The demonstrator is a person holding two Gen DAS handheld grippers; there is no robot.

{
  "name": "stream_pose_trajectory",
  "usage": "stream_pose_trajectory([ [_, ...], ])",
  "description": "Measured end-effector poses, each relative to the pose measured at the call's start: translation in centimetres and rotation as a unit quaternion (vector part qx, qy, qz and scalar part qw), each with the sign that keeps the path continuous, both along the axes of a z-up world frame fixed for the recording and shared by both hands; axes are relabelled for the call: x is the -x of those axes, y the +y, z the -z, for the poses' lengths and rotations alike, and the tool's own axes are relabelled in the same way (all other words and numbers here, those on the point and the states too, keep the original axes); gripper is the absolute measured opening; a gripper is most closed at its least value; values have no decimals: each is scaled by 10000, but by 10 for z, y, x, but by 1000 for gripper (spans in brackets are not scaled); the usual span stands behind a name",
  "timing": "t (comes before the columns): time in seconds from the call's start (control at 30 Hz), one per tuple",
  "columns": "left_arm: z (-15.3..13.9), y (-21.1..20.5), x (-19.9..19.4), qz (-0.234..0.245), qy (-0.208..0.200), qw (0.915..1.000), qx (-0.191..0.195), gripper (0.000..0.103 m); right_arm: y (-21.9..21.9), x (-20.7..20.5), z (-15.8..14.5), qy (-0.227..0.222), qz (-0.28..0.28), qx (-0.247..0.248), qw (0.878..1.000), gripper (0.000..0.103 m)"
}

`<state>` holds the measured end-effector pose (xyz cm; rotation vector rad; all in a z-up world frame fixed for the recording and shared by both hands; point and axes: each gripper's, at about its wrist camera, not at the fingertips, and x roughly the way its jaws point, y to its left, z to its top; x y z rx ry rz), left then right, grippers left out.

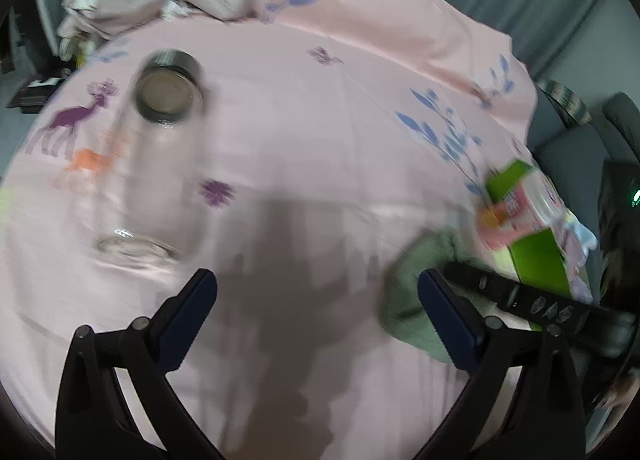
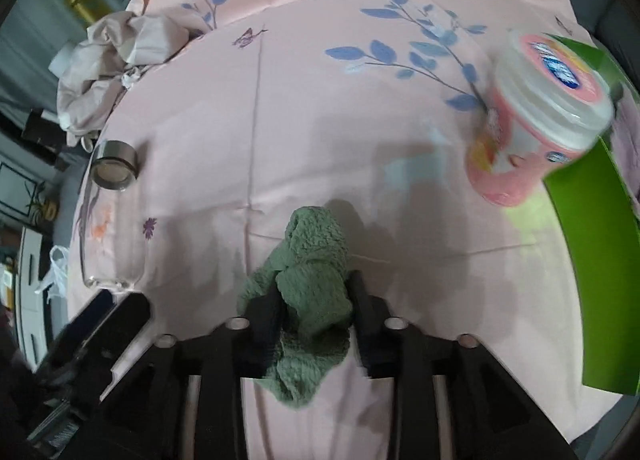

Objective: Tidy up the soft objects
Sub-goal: 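Grasp the green knit cloth with the right tool and lift it, then carry the green cloth with the right tool into the green box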

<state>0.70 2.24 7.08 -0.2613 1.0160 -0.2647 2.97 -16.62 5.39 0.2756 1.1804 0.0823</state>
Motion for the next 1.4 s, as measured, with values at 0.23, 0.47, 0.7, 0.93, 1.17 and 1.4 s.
stream_pose_trajectory([
  [0.23, 13, -40, 9, 845, 324, 9944, 538, 68, -26, 6, -14, -498, 253, -387, 9977, 68],
  [0.47, 39, -64, 6, 1024, 825, 9887, 722, 30, -8, -4, 12, -94, -160, -394, 9991, 68],
  [0.7, 42, -60, 2, 904, 858, 9879, 919, 19, 5, -9, 31, 50, -424, -206, 9989, 49],
  [0.93, 36, -57, 6, 885, 647, 9906, 819, 15, 24, -6, 32, 93, -923, -622, 9937, 41],
  [1.17, 7, -56, 16, 966, -161, 9932, 621, 15, 23, 6, 7, -364, -1035, -912, 9898, 41],
  [1.4, -22, -50, 32, 1057, -786, 9885, 742, 15, 27, 22, -29, -944, -1050, -780, 9869, 41],
])
